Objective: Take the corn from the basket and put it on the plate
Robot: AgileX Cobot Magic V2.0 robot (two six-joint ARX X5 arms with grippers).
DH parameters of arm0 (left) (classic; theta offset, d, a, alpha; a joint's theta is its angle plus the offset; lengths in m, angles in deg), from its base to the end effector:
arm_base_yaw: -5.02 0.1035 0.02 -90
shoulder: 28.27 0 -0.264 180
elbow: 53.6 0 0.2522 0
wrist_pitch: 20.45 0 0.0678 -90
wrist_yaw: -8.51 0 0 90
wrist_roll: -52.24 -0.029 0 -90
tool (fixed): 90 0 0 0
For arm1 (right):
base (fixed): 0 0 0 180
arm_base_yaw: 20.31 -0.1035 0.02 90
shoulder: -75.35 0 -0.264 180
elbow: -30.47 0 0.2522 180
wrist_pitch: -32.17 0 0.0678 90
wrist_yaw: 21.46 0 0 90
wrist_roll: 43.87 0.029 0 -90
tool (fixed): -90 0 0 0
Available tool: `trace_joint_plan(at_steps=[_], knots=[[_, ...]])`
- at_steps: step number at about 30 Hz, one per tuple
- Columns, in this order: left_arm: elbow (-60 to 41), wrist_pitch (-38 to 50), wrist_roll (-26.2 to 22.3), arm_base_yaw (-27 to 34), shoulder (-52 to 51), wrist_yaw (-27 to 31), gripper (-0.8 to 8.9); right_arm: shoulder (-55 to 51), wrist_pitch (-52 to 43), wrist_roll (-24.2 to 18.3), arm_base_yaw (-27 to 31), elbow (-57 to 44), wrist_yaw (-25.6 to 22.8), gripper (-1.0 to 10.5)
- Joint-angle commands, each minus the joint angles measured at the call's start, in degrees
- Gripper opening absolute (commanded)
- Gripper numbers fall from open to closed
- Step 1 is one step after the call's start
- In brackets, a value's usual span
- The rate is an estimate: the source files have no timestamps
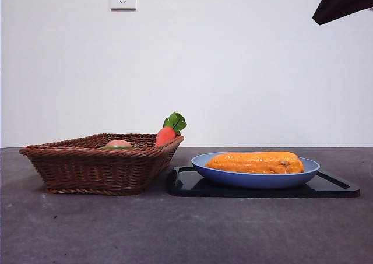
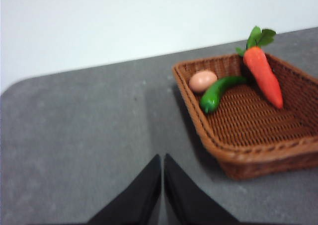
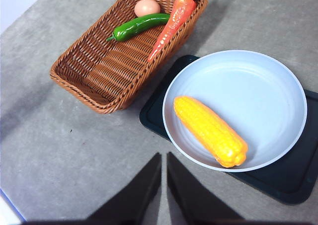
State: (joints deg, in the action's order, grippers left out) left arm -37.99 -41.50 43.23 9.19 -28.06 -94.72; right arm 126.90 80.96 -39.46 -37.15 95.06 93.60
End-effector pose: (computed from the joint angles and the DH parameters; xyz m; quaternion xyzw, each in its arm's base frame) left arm 0.0949 0.0003 0.1620 0.0708 0.0424 -0.0825 0.9932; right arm 0.1667 0.0633 0.3122 0.0562 0.3190 0.3283 0.8873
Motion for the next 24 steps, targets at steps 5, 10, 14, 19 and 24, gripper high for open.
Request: trace_joint_plan(at_steps=[5,10,14,19,24], knots=[[-1.7,-2.6,1.2,0.1,0.0,0.2,0.08,0.3,-0.7,-0.4,-0.2,0.5,0.0,0.0],[-1.7,-2.0,2.4,0.1,0.0,0.1,0.08,0.3,-0.8,-0.4,-0.2,0.5,0.0,0.0],[-1.7,-1.9,2.4,0.0,0.0,0.1,0.08,0.3,-0.8,-0.4,-0.2,0.5,0.0,0.0],[-1.7,-1.9,2.4,0.0,0.0,0.1,0.08,0.3,-0.8,-0.4,-0.2,0.5,0.0,0.0],[-1.7,-1.9,2.4,0.0,0.0,0.1,0.08,0.3,-0.8,-0.4,-0.2,0.5,0.0,0.0]])
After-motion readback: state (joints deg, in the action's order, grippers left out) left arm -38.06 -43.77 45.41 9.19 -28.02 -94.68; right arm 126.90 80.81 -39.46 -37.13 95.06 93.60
